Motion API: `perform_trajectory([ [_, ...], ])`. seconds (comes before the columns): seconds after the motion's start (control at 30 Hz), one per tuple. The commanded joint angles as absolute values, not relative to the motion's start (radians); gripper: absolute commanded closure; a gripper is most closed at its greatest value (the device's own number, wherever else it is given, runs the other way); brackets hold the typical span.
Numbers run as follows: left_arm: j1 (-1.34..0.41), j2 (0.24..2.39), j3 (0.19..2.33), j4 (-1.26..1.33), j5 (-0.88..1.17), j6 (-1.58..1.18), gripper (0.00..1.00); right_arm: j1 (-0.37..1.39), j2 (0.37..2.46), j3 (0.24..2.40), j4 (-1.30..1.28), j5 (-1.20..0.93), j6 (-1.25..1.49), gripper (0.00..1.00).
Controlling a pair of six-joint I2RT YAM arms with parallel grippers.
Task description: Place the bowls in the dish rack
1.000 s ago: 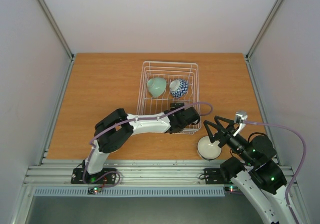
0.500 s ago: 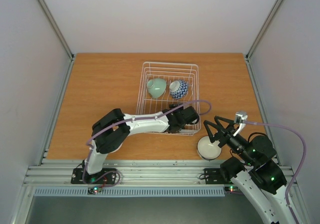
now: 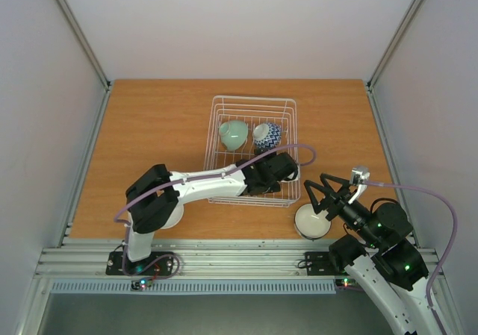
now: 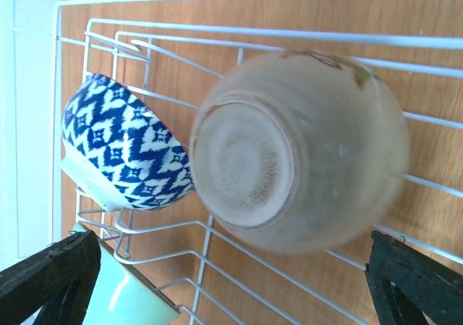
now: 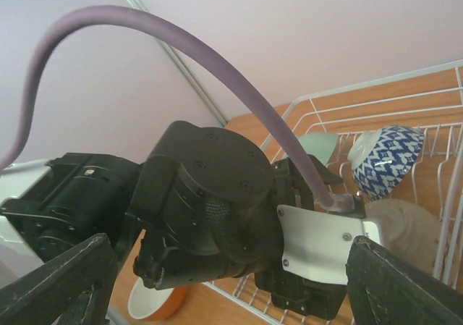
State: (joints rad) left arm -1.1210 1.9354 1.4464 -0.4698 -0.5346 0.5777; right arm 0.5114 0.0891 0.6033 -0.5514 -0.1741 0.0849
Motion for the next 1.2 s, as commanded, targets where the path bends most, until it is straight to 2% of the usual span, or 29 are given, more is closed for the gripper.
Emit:
perform_trajectory([
  [0.0, -1.124, 1.916, 1.466, -0.426, -0.527, 0.594, 0.01, 0.514, 0.071, 0.606, -0.562, -0.164, 0.087, 0.14],
  [0.3, -1.104, 1.875, 1.483, -0.406, -0.525, 0.567, 0.01, 0.514, 0.071, 0.608, -0.576, -0.157, 0.080, 0.14],
  [0.5, -0.953, 1.830, 1.699, -0.667, -0.222, 0.292, 0.00, 0.513, 0.171, 0.697, -0.709, -0.030, 0.074, 0.16],
  [0.57, -0.905, 1.797, 1.703, -0.685, -0.123, 0.242, 0.01, 0.513, 0.257, 0.731, -0.757, -0.030, 0.075, 0.19],
  [0.67, -0.855, 1.735, 1.685, -0.671, -0.090, 0.207, 0.01, 0.514, 0.451, 0.761, -0.811, -0.028, 0.090, 0.30],
  [0.8, -0.769, 1.646, 1.636, -0.648, -0.070, 0.181, 0.01, 0.514, 0.600, 0.821, -0.974, 0.192, 0.162, 0.32],
  [0.93, -0.699, 1.555, 1.560, -0.626, -0.024, 0.183, 0.01, 0.514, 0.622, 0.833, -1.132, 0.287, 0.353, 0.33],
  [1.03, -0.683, 1.523, 1.525, -0.616, 0.015, 0.177, 0.01, 0.514, 0.581, 0.761, -1.177, 0.253, 0.488, 0.37],
  [1.17, -0.680, 1.511, 1.505, -0.596, 0.058, 0.159, 0.01, 0.515, 0.543, 0.594, -1.142, 0.132, 0.619, 0.58],
])
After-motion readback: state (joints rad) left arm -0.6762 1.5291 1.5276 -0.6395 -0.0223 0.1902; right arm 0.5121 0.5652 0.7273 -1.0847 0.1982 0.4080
